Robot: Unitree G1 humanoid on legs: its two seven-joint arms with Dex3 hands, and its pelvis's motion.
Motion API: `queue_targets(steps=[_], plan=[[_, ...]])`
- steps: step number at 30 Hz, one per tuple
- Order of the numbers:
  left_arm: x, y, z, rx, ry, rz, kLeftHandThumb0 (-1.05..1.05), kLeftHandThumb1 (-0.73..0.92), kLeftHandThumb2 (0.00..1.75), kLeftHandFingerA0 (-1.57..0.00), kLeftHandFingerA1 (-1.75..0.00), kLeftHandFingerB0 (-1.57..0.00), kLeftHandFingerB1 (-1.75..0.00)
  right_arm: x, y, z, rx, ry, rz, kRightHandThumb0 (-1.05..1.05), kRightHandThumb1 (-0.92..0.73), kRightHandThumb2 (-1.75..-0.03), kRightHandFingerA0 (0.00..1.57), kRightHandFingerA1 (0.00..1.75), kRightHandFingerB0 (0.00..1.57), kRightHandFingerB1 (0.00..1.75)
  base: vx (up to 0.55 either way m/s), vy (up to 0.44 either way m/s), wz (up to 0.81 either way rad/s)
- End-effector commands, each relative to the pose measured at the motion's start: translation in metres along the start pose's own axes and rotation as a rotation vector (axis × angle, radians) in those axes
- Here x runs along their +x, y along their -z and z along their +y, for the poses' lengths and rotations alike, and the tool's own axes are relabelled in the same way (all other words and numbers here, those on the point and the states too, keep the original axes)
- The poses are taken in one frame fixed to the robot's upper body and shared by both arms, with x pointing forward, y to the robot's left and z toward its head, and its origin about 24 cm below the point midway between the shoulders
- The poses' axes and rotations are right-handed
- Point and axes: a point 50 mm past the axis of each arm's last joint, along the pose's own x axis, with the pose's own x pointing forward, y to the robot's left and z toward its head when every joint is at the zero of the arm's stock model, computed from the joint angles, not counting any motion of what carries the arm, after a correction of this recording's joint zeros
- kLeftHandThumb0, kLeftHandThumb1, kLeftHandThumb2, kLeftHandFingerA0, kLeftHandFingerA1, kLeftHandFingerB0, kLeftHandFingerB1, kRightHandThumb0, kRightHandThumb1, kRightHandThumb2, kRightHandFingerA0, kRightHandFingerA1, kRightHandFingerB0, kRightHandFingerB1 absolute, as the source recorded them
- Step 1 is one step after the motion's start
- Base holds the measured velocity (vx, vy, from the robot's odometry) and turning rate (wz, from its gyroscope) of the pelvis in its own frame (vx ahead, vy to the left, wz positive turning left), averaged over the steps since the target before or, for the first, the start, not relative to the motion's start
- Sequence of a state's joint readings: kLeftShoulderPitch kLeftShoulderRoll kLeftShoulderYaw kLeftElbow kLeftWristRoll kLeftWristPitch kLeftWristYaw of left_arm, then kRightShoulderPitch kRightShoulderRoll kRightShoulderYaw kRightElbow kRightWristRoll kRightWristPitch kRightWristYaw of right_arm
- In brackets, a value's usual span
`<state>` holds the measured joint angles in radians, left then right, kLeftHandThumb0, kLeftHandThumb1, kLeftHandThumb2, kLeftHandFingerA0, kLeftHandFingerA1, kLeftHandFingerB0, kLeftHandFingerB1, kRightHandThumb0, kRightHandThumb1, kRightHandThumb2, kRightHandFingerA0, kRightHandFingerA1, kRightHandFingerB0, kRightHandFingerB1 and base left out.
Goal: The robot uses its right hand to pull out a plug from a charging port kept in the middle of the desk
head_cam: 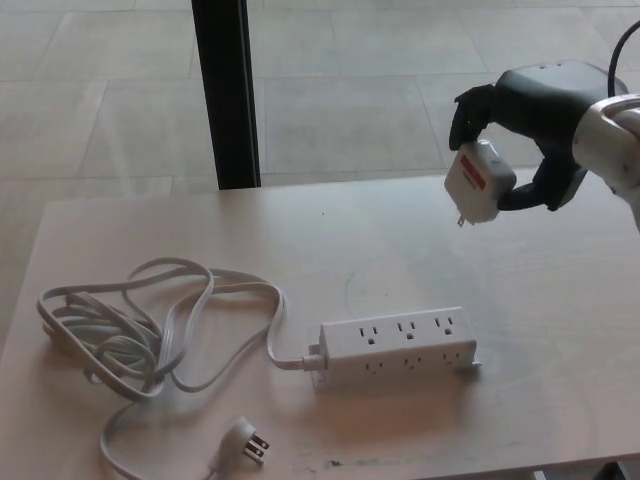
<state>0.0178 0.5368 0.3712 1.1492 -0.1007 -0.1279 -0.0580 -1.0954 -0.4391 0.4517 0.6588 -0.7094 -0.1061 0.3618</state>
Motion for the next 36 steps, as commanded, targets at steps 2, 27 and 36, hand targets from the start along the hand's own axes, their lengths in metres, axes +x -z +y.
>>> queue_targets(steps=[2,27,36], plan=[[-0.001,0.000,0.008,-0.010,-0.023,-0.007,-0.75,0.92,0.72,-0.75,-0.57,-0.54,-0.47,-0.011,0.025,-0.003,-0.054,-0.016,0.084,-0.35,-0.54,-0.96,0.91,1.69,0.71,0.64,0.00,0.000,0.00],[0.000,-0.002,0.009,-0.009,-0.015,-0.021,-0.75,0.92,0.72,-0.74,-0.58,-0.52,-0.46,-0.023,0.025,0.109,-0.750,-0.351,0.120,-0.52,-0.75,-0.70,0.85,1.67,0.68,0.86,0.00,0.000,0.00],[0.000,-0.003,0.009,-0.016,-0.012,-0.024,-0.76,0.92,0.73,-0.71,-0.56,-0.52,-0.47,-0.022,0.000,0.126,-0.822,-0.455,0.094,-0.47,-0.70,-0.66,0.83,1.52,0.49,0.42,0.00,0.000,0.00]])
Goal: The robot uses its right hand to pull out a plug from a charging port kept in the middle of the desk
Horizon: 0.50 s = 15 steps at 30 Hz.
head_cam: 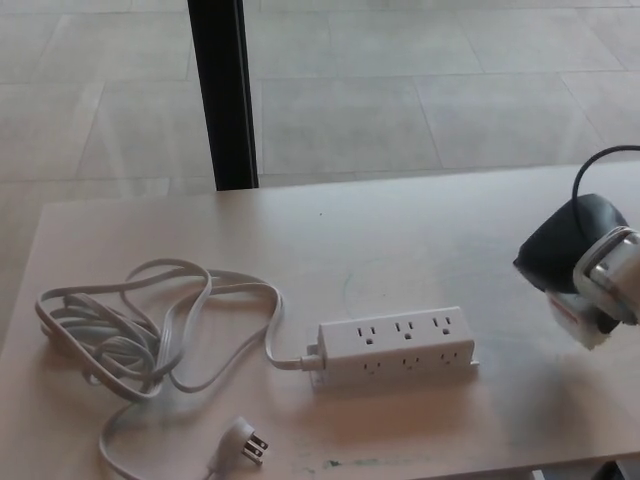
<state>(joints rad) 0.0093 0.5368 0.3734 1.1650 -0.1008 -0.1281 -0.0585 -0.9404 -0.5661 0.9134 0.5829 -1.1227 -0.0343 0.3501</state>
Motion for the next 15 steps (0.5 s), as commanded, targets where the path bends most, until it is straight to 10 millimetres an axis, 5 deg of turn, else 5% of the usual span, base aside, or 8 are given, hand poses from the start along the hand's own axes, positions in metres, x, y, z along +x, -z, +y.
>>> queue_targets(steps=[1,5,7,8,9,10,15], plan=[[0.000,-0.003,0.009,-0.011,-0.011,-0.029,-0.76,0.92,0.72,-0.72,-0.56,-0.52,-0.46,-0.001,-0.014,0.008,-0.112,-0.071,0.030,-0.47,-0.71,-0.62,0.88,1.52,0.47,0.39,0.00,0.000,0.00],[0.000,-0.003,0.009,-0.016,-0.021,-0.024,-0.77,0.92,0.71,-0.74,-0.57,-0.55,-0.49,-0.003,-0.013,0.016,-0.072,-0.085,0.021,-0.51,-0.63,-0.59,0.85,1.50,0.60,0.54,0.00,0.000,0.00],[-0.001,-0.002,0.008,-0.014,-0.020,-0.025,-0.78,0.92,0.72,-0.75,-0.59,-0.55,-0.50,-0.004,-0.010,0.017,-0.037,-0.091,0.035,-0.67,-0.61,-0.59,0.88,1.37,0.18,0.36,0.00,0.000,0.00],[-0.001,-0.002,0.008,-0.006,-0.018,-0.024,-0.77,0.92,0.72,-0.73,-0.57,-0.52,-0.47,-0.004,-0.007,0.018,-0.007,-0.104,0.048,-0.82,-0.52,-0.89,0.96,1.28,0.06,0.38,0.00,0.000,0.00],[-0.001,-0.001,0.008,-0.004,-0.016,-0.025,-0.77,0.92,0.72,-0.73,-0.57,-0.52,-0.47,-0.004,-0.006,0.019,0.004,-0.110,0.056,-0.82,-0.52,-0.89,0.96,1.28,0.06,0.38,0.00,0.000,0.00],[-0.002,0.000,0.008,0.006,-0.006,-0.033,-0.77,0.92,0.73,-0.71,-0.57,-0.49,-0.47,-0.005,0.001,0.022,0.082,-0.117,0.066,-0.97,-0.58,-0.94,0.94,1.32,0.09,0.16,0.00,0.000,0.00],[-0.002,0.002,0.008,0.016,-0.018,-0.026,-0.76,0.92,0.73,-0.74,-0.57,-0.52,-0.48,-0.011,0.021,0.034,0.258,-0.128,0.104,-0.94,-0.52,-0.97,0.88,1.27,0.01,0.10,0.00,0.000,0.00]])
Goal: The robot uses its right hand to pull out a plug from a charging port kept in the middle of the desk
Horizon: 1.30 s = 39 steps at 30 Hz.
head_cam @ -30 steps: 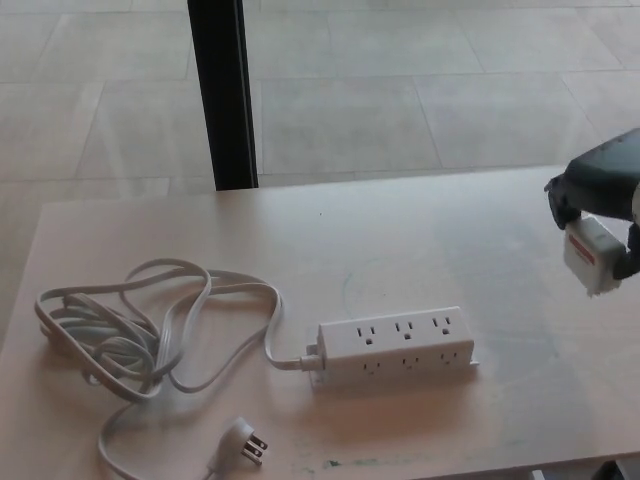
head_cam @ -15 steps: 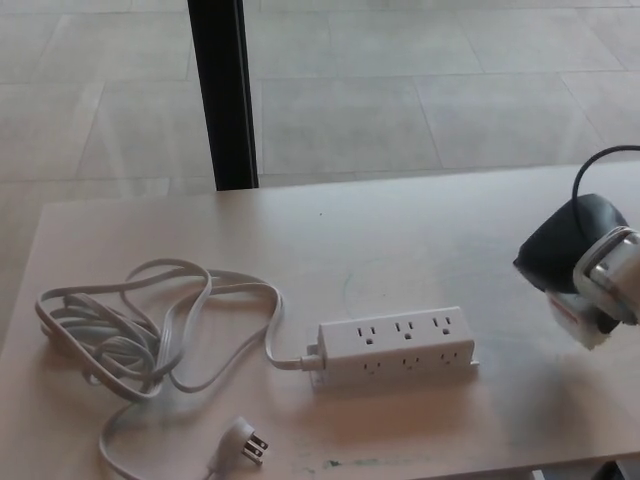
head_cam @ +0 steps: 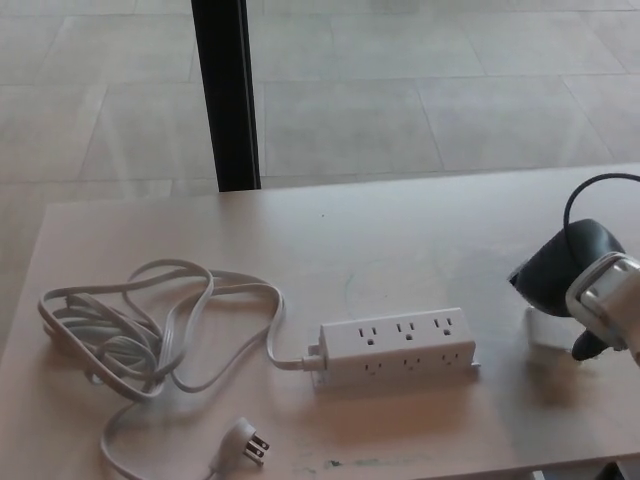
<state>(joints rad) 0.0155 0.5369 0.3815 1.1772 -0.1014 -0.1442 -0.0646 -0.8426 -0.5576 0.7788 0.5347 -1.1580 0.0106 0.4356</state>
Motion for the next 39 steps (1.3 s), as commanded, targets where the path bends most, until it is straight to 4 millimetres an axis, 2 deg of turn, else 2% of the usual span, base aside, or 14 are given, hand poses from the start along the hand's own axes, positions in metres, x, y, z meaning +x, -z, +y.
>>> queue_targets(steps=[1,4,9,10,11,14,16,17,20,24,25,29,30,39], plan=[[-0.001,-0.001,0.007,0.022,-0.018,-0.026,-0.76,0.92,0.73,-0.75,-0.57,-0.52,-0.48,-0.005,0.024,0.018,0.161,-0.061,0.054,-0.98,-0.70,-0.63,0.79,1.40,0.00,0.14,0.00,0.000,0.00],[-0.001,0.000,0.006,0.013,-0.017,-0.020,-0.77,0.92,0.73,-0.76,-0.59,-0.53,-0.48,-0.008,0.033,0.022,0.202,-0.074,0.066,-0.98,-0.55,-0.98,0.85,1.26,0.00,0.04,0.00,0.000,0.00],[-0.002,0.002,0.006,0.026,-0.014,-0.016,-0.76,0.92,0.74,-0.74,-0.57,-0.52,-0.48,-0.016,0.056,0.025,0.434,-0.053,0.069,-1.00,-0.58,-1.00,0.93,1.13,0.00,0.00,0.00,0.000,0.00],[-0.001,0.001,0.006,0.021,-0.021,-0.018,-0.76,0.92,0.73,-0.76,-0.60,-0.54,-0.50,-0.018,0.063,0.026,0.507,-0.036,0.066,-0.96,-0.71,-0.65,0.97,1.16,0.00,0.18,0.00,0.000,0.00],[-0.001,0.001,0.006,0.008,-0.020,-0.013,-0.82,0.76,0.93,-0.73,-0.64,-0.52,-0.56,-0.024,0.074,0.025,0.623,-0.001,0.082,-0.98,-0.60,-1.01,1.04,1.15,0.07,0.02,0.00,0.000,0.00],[-0.001,0.001,0.006,0.028,-0.016,-0.009,-0.76,0.92,0.74,-0.74,-0.57,-0.52,-0.49,-0.040,0.097,0.030,0.873,0.145,0.096,-0.98,-0.64,-1.03,1.08,1.13,0.08,0.18,0.00,0.000,0.00],[-0.002,0.002,0.007,0.017,-0.015,-0.016,-0.76,0.92,0.73,-0.73,-0.58,-0.52,-0.49,-0.063,0.125,0.045,1.090,0.261,0.175,-0.80,-0.73,-0.63,1.03,1.04,0.14,0.30,0.00,0.000,0.00],[-0.002,0.002,0.007,0.013,-0.016,-0.018,-0.75,0.92,0.74,-0.74,-0.58,-0.51,-0.48,-0.072,0.134,0.052,1.184,0.309,0.199,-0.79,-0.55,-0.93,1.01,1.08,0.13,0.43,0.00,0.000,0.00],[-0.003,0.004,0.008,0.005,-0.014,-0.017,-0.75,0.92,0.73,-0.73,-0.60,-0.52,-0.50,-0.098,0.157,0.078,1.363,0.411,0.284,-0.72,-0.68,-0.61,1.01,1.15,0.22,0.32,0.00,0.000,0.00],[-0.003,0.005,0.009,0.003,-0.016,-0.007,-0.75,0.92,0.73,-0.73,-0.58,-0.53,-0.48,-0.146,0.185,0.131,1.479,0.511,0.551,-0.80,-0.52,-0.91,1.05,1.27,0.25,0.48,0.00,0.000,0.00],[-0.003,0.005,0.010,0.006,-0.018,-0.005,-0.75,0.92,0.74,-0.73,-0.57,-0.53,-0.48,-0.156,0.188,0.142,1.524,0.554,0.583,-0.78,-0.64,-0.60,0.99,1.24,0.31,0.47,0.00,0.000,0.00],[-0.004,0.006,0.013,0.003,-0.013,-0.012,-0.77,0.92,0.76,-0.70,-0.57,-0.49,-0.46,-0.201,0.184,0.218,1.660,0.723,0.861,-1.05,-0.66,-0.60,1.41,1.10,0.29,1.08,0.00,0.000,0.00],[-0.004,0.006,0.013,0.003,-0.014,-0.010,-0.78,0.92,0.76,-0.71,-0.56,-0.50,-0.46,-0.206,0.181,0.227,1.679,0.749,0.907,-1.05,-0.78,-0.60,1.34,1.35,0.00,1.43,0.00,0.000,0.00],[-0.004,0.008,0.012,0.001,-0.025,0.003,-0.77,0.92,0.73,-0.75,-0.58,-0.55,-0.49,-0.251,0.132,0.304,1.823,0.841,1.372,-1.05,-0.82,-0.61,1.13,1.05,0.00,1.20,0.00,0.000,0.00]])
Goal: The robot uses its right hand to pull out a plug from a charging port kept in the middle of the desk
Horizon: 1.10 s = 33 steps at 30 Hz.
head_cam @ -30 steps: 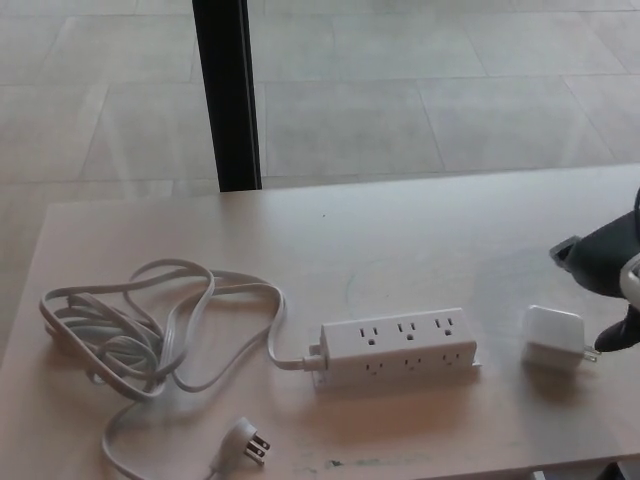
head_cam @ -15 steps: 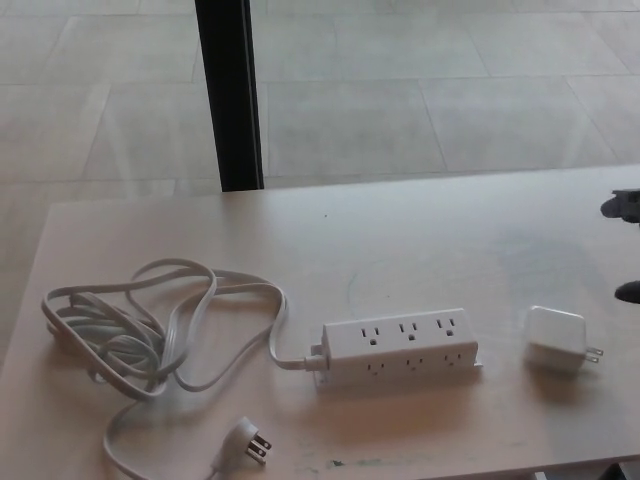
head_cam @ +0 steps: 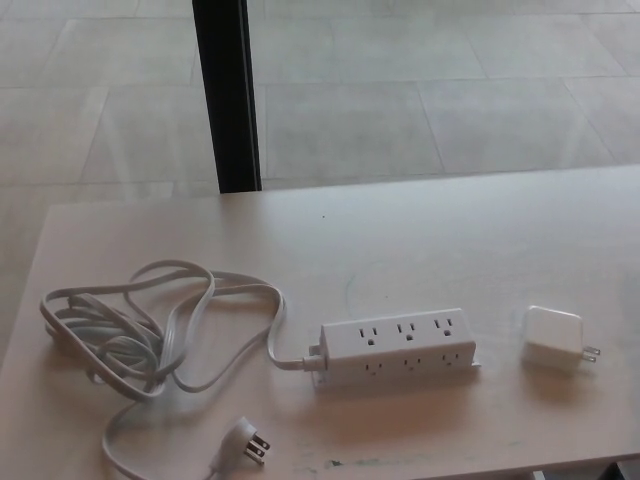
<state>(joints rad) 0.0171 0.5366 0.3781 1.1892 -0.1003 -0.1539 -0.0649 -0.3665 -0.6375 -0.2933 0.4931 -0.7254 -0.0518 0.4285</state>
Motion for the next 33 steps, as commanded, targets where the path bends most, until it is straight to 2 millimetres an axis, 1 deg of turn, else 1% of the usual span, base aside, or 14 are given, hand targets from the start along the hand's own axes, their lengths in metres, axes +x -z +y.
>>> queue_targets(steps=[1,4,7,8,10,11,13,14,16,17,18,19,21,33], plan=[[-0.004,0.007,0.012,-0.003,-0.027,0.000,-0.76,0.92,0.73,-0.74,-0.58,-0.54,-0.48,-0.137,0.193,0.039,1.011,0.898,0.586,-1.05,-0.59,-1.07,0.99,1.09,0.11,0.83,0.00,0.000,0.00],[-0.004,0.008,0.012,-0.013,-0.025,0.001,-0.76,0.92,0.73,-0.74,-0.58,-0.53,-0.47,-0.142,0.197,0.054,1.080,0.929,0.660,-1.05,-0.84,-0.62,0.93,1.12,0.00,1.20,0.00,0.000,0.00],[-0.004,0.009,0.013,-0.014,-0.019,0.002,-0.77,0.92,0.75,-0.71,-0.56,-0.50,-0.44,-0.143,0.199,0.072,1.162,0.986,0.733,-1.05,-0.62,-1.14,1.02,1.18,0.01,0.80,0.00,0.000,0.00],[-0.004,0.008,0.013,-0.017,-0.020,0.002,-0.75,0.92,0.74,-0.71,-0.56,-0.51,-0.45,-0.144,0.200,0.076,1.181,0.986,0.740,-1.05,-0.92,-0.64,0.93,1.28,0.00,1.05,0.00,0.000,0.00],[-0.004,0.008,0.013,-0.012,-0.018,0.005,-0.75,0.92,0.75,-0.70,-0.56,-0.49,-0.44,-0.146,0.201,0.080,1.261,0.991,0.718,-1.05,-0.91,-0.64,0.90,1.30,0.00,1.02,0.00,0.000,0.00],[-0.004,0.008,0.013,-0.013,-0.021,0.006,-0.75,0.92,0.73,-0.73,-0.57,-0.52,-0.45,-0.147,0.201,0.082,1.282,1.010,0.723,-1.05,-0.62,-1.16,0.96,1.21,0.00,0.79,0.00,0.000,0.00],[-0.004,0.009,0.013,-0.020,-0.021,0.010,-0.76,0.92,0.74,-0.74,-0.57,-0.52,-0.45,-0.148,0.203,0.087,1.219,0.964,0.820,-1.05,-0.66,-1.19,1.02,1.17,0.01,0.76,0.00,0.000,0.00],[-0.005,0.012,0.014,-0.019,-0.025,0.014,-0.76,0.92,0.72,-0.73,-0.58,-0.55,-0.49,-0.151,0.205,0.090,1.200,0.951,0.842,-1.05,-0.92,-0.69,0.95,1.13,0.00,1.13,0.00,0.000,0.00],[-0.006,0.012,0.015,0.001,-0.021,0.005,-0.75,0.92,0.74,-0.72,-0.57,-0.52,-0.48,-0.152,0.205,0.095,1.244,0.972,0.839,-1.05,-0.92,-0.65,0.94,1.18,0.00,1.10,0.00,0.000,0.00],[-0.007,0.013,0.015,0.002,-0.024,0.007,-0.76,0.92,0.74,-0.71,-0.54,-0.50,-0.45,-0.152,0.204,0.098,1.250,0.960,0.838,-0.91,-0.61,-1.23,0.94,1.14,0.00,0.79,0.00,0.000,0.00],[-0.007,0.014,0.015,0.000,-0.024,0.008,-0.76,0.92,0.74,-0.71,-0.54,-0.50,-0.45,-0.151,0.204,0.100,1.268,0.957,0.831,-0.91,-0.61,-1.23,0.94,1.14,0.00,0.79,0.00,0.000,0.00],[-0.006,0.014,0.014,-0.007,-0.026,0.013,-0.78,0.92,0.75,-0.72,-0.56,-0.51,-0.45,-0.150,0.204,0.102,1.283,0.943,0.843,-1.05,-0.90,-0.60,0.96,1.16,0.00,1.26,0.00,0.000,0.00],[-0.006,0.016,0.013,-0.015,-0.028,0.022,-0.76,0.92,0.72,-0.75,-0.59,-0.55,-0.47,-0.148,0.203,0.107,1.269,0.869,0.857,-1.05,-0.89,-0.60,0.98,1.14,0.00,1.27,0.00,0.000,0.00],[-0.008,0.019,0.014,0.005,-0.034,0.025,-0.77,0.92,0.75,-0.74,-0.58,-0.53,-0.46,-0.138,0.189,0.149,1.414,0.723,0.902,-0.96,-0.49,-1.07,1.00,1.09,0.13,0.89,0.00,0.000,0.00]])
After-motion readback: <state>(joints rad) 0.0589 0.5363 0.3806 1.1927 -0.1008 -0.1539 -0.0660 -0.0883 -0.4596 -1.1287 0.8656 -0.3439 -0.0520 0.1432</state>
